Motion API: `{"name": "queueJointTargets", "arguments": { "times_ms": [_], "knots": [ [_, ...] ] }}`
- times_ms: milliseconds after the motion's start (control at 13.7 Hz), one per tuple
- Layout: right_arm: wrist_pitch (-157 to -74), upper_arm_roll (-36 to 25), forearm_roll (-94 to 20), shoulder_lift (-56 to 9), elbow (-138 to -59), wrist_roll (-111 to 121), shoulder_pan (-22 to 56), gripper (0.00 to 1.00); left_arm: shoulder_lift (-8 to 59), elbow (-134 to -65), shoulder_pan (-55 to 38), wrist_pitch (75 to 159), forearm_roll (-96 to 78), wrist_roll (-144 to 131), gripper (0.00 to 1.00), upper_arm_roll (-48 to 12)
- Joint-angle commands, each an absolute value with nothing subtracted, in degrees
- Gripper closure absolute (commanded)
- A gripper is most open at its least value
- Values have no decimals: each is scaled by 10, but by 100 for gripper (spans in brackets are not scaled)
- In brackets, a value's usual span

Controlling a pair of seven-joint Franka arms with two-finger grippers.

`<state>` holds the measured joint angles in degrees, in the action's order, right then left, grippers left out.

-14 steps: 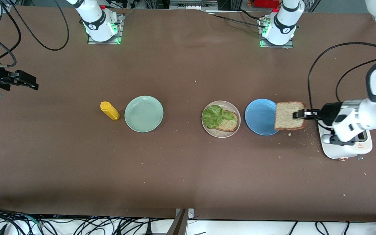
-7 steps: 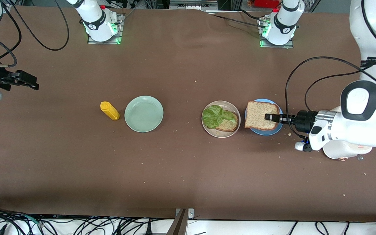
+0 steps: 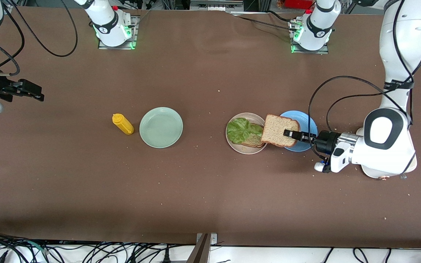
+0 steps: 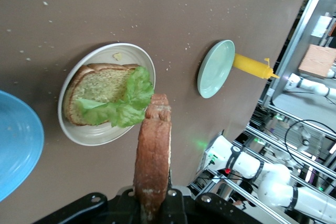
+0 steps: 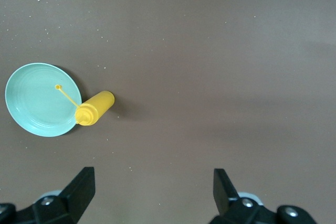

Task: Make sandwich in beige plate with both arms
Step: 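Carry the bread slice with the left gripper over the lettuce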

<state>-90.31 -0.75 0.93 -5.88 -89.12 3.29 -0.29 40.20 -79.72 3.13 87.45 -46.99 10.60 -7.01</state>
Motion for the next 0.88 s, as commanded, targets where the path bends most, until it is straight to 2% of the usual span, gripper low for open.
{"name": "queueJointTargets", "arguments": {
  "times_ms": [0,292,657,803],
  "knots": [
    [-899,-4,8,-65,-878,36,-6,0,424,-800,29,871,-504,137,100,-69],
    [-897,-5,9,-65,-877,36,-7,0,460,-828,29,871,-581,203,100,-68],
    [-902,-5,8,-64,-877,35,-6,0,464,-924,21,872,-656,349,100,-68],
    [-901,-4,8,-64,-876,35,-6,0,473,-925,18,874,-657,366,100,-68]
  ]
}}
